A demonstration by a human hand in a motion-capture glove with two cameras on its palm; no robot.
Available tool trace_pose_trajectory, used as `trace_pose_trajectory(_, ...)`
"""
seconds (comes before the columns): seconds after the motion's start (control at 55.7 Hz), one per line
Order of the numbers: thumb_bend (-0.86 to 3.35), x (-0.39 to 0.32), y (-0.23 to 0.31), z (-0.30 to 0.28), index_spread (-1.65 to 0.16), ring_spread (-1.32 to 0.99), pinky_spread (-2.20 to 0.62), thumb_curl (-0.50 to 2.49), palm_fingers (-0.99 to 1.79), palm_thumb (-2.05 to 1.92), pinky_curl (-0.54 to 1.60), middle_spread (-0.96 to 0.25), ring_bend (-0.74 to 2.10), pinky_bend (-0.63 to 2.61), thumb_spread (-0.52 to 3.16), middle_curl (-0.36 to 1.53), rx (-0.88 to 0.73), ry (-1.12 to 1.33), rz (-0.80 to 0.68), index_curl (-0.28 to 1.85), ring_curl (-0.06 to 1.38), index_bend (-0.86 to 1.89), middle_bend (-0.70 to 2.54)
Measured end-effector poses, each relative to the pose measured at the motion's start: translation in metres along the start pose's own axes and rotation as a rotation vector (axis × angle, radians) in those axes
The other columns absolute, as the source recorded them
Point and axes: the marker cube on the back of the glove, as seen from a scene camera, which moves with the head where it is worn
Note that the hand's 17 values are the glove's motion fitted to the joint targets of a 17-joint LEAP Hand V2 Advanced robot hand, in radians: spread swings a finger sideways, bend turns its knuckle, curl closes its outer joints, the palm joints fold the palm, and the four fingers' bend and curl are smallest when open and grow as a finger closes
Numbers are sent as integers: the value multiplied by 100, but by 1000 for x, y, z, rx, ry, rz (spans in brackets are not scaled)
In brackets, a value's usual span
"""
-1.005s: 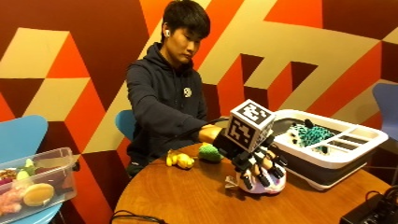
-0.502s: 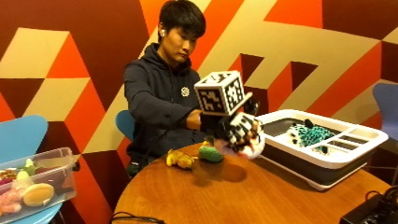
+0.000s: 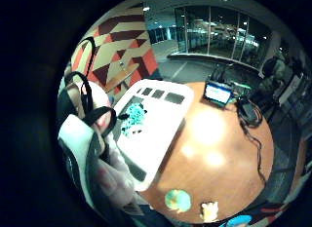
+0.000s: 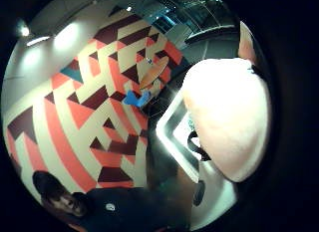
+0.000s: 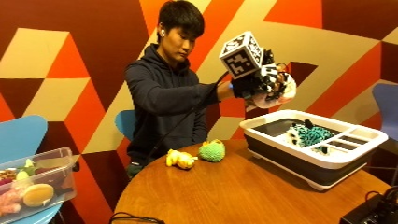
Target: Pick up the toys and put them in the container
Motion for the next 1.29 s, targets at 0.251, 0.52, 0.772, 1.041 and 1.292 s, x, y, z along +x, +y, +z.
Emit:
trace_pose_trajectory(0.251,6,-9,17,67,-37,-24,-18,98,-30,54,59,-15,104,129,65,73,-346,19,-35,52,64,37,57)
trace_pose_trajectory(0.52,-2,11,45,13,-26,-3,2,70,-26,33,41,1,31,98,111,51,-417,149,-47,41,35,14,16)
trace_pose_trajectory(0.772,-3,43,146,-23,-22,1,6,54,-19,26,36,4,19,85,122,43,-559,373,-94,34,32,10,16)
trace_pose_trajectory(1.041,-5,95,212,21,-10,2,5,43,2,14,33,6,23,79,122,39,-699,617,50,37,33,34,13)
trace_pose_trajectory(1.292,-3,112,227,59,-7,4,5,35,-1,-1,30,9,11,64,112,31,-741,739,69,57,25,94,15)
